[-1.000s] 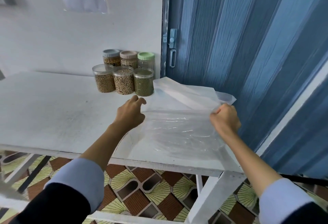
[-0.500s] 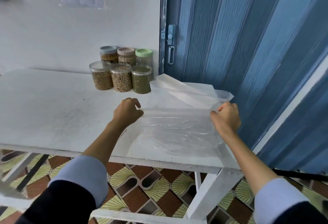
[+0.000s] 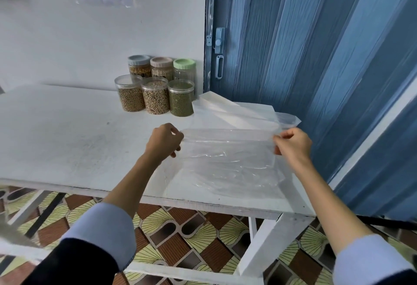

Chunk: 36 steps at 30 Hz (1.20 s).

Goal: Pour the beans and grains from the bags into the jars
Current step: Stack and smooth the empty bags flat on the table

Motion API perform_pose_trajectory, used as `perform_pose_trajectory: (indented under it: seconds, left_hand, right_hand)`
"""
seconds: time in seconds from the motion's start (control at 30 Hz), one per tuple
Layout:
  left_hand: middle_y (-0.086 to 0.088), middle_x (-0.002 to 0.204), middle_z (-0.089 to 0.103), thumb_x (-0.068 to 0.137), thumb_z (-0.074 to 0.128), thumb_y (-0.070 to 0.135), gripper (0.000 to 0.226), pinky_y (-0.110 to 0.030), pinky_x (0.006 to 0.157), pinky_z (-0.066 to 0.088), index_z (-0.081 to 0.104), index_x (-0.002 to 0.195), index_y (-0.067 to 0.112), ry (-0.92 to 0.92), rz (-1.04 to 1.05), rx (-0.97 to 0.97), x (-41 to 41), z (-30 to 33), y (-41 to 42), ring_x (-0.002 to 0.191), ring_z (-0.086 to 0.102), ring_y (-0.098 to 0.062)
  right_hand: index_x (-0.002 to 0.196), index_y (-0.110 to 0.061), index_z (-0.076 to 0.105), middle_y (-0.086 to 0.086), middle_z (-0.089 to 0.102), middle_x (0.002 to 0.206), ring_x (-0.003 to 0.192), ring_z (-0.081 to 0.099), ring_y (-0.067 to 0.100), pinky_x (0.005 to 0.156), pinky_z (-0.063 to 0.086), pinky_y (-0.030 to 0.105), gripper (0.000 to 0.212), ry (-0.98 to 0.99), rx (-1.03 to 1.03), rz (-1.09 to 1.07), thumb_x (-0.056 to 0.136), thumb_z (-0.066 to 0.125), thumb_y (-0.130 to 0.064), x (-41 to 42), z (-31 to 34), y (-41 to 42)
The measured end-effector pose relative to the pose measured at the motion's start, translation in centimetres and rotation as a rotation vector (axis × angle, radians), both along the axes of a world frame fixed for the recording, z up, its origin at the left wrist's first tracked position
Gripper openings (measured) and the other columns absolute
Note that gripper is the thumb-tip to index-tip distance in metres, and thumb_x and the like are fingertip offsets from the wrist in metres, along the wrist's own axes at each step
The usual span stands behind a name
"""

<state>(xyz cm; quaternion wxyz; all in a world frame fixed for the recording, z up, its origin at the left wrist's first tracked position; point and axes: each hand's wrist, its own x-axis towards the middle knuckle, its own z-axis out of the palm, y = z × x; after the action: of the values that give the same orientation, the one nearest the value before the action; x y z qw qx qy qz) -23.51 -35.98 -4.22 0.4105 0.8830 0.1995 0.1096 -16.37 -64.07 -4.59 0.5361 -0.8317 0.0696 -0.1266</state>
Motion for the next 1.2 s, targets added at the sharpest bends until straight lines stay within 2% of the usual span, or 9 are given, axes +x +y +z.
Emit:
perform_pose_trajectory:
  seconds: [0.27,0.37,0.47,0.53,0.7,0.77,0.9,1.03,1.2]
  left_hand:
    - [-0.009,0.061,0.065,0.085,0.05,0.004,0.015,-0.019,0.037,0.031,0.061,0.094,0.0,-0.064,0.062,-0.153,0.4,0.3,-0.3,0.037,0.053,-0.018]
    - [-0.011,0.064,0.066,0.09,0.048,0.009,0.015,-0.021,0.042,0.035,0.057,0.1,0.002,-0.07,0.036,-0.235,0.3,-0.1,-0.2,0.039,0.056,-0.018]
    - [-0.008,0.073,0.068,0.097,0.051,0.022,0.018,-0.027,0.048,0.043,0.049,0.108,0.008,-0.234,-0.032,-0.226,-0.1,-0.6,-0.2,0.054,0.062,-0.023]
    - [-0.007,0.08,0.067,0.096,0.054,0.022,0.022,-0.027,0.051,0.045,0.041,0.109,0.01,-0.346,-0.045,-0.269,-0.4,-1.1,-0.4,0.063,0.065,-0.024]
    - [-0.006,0.09,0.065,0.084,0.068,0.008,0.024,-0.024,0.068,0.047,0.046,0.089,0.018,-0.276,-0.22,-0.113,-1.5,-3.6,-0.1,0.084,0.063,-0.015]
    - [-0.003,0.1,0.065,0.081,0.069,0.013,0.022,-0.02,0.072,0.044,0.053,0.096,0.016,-0.178,-0.335,-0.045,-2.1,-4.2,0.3,0.095,0.06,-0.013]
    - [-0.001,0.113,0.055,0.079,0.059,-0.004,0.037,-0.019,0.083,0.037,0.059,0.114,0.009,-0.094,-0.345,0.114,-1.9,-5.2,0.6,0.105,0.048,-0.011]
    - [-0.006,0.105,0.057,0.082,0.06,-0.006,0.026,-0.007,0.071,0.036,0.063,0.106,0.004,-0.21,-0.277,0.223,-1.5,-5.9,0.5,0.093,0.052,-0.015]
    - [-0.011,0.106,0.058,0.077,0.064,-0.006,0.025,-0.023,0.074,0.037,0.066,0.1,0.004,-0.244,-0.295,0.266,-0.8,-6.3,-0.1,0.09,0.05,-0.021]
  right_hand:
    - [0.067,-0.006,0.056,0.017,0.061,0.088,0.068,0.053,0.021,0.048,0.044,0.026,0.022,-0.122,-0.214,0.0,0.066,0.061,0.016,0.3,0.0,-0.2]
    - [0.082,-0.004,0.058,0.015,0.061,0.091,0.051,0.062,0.013,0.053,0.052,0.021,0.013,-0.081,0.059,0.071,0.079,0.065,0.006,0.5,-0.2,-0.6]
    - [0.089,-0.012,0.049,0.012,0.061,0.098,0.074,0.071,0.019,0.074,0.058,0.031,0.02,-0.135,0.338,0.164,0.092,0.063,-0.026,-0.4,-0.5,-0.6]
    - [0.084,-0.018,0.042,0.008,0.061,0.091,0.08,0.07,0.019,0.076,0.057,0.029,0.02,-0.253,0.397,0.163,0.095,0.058,-0.024,-1.4,-1.2,-0.4]
    - [0.077,-0.007,0.058,0.012,0.064,0.089,0.087,0.06,0.021,0.076,0.046,0.02,0.009,-0.271,-0.109,0.23,0.085,0.063,-0.01,-2.1,-3.0,-0.8]
    - [0.09,-0.008,0.06,0.004,0.062,0.101,0.096,0.055,0.017,0.084,0.045,0.03,0.011,-0.173,-0.207,0.292,0.081,0.063,-0.002,-1.8,-3.4,-0.8]
    - [0.107,-0.006,0.058,0.005,0.058,0.113,0.1,0.052,0.016,0.083,0.039,0.027,0.028,-0.093,-0.273,0.255,0.081,0.06,0.002,-1.3,-3.9,-0.8]
    - [0.105,0.002,0.059,0.014,0.059,0.113,0.1,0.056,0.027,0.076,0.039,0.027,0.02,-0.04,-0.329,0.159,0.086,0.06,-0.005,-0.8,-4.5,-0.8]
    - [0.088,0.001,0.061,0.018,0.062,0.104,0.09,0.059,0.031,0.068,0.041,0.029,0.008,0.015,-0.369,0.112,0.088,0.054,-0.004,0.1,-4.3,0.0]
